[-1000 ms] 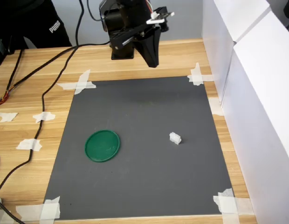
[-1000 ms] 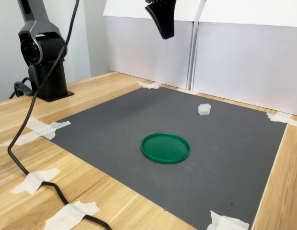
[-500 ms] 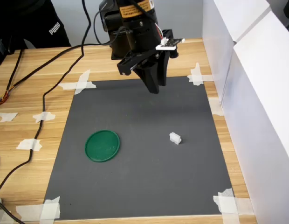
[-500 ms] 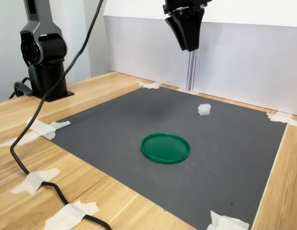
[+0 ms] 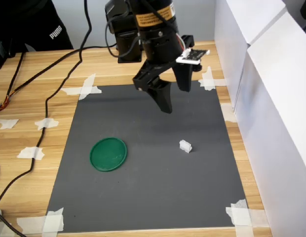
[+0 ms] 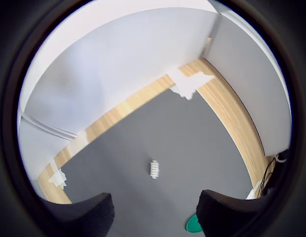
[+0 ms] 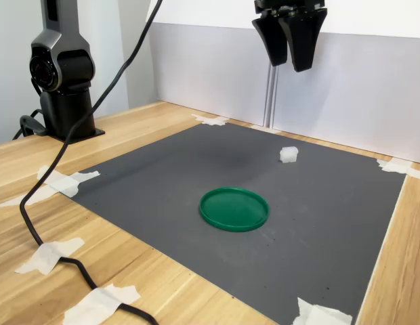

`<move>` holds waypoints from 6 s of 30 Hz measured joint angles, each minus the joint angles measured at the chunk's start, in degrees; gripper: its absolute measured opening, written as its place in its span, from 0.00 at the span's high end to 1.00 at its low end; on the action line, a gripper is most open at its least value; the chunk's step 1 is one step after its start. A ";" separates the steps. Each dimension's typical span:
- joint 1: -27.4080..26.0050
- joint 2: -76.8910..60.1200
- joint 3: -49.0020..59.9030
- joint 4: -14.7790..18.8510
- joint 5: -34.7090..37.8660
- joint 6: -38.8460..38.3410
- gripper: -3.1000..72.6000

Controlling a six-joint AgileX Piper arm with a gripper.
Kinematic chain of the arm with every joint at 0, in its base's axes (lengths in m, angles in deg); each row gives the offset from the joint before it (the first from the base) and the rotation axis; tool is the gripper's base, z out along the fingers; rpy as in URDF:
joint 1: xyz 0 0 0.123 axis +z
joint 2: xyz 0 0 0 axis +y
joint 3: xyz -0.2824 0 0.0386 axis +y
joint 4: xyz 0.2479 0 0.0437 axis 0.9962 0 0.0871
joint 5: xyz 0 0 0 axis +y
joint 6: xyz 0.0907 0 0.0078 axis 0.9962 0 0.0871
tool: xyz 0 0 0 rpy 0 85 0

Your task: Grasp a white terminal and put it on the green lid.

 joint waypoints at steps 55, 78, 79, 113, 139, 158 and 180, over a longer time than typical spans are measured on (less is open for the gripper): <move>5.17 16.15 4.63 -8.61 -11.89 7.19 0.13; 5.65 16.60 4.58 -11.31 -12.13 13.48 0.13; 5.65 16.60 4.58 -11.31 -12.13 13.42 0.13; 5.65 18.60 4.52 -10.27 -13.81 14.11 0.24; 5.61 19.93 4.47 -10.03 -12.81 15.63 0.77; -10.98 7.66 6.35 -6.33 -8.16 9.69 0.83; -21.49 10.91 14.45 -11.34 -15.85 5.70 0.83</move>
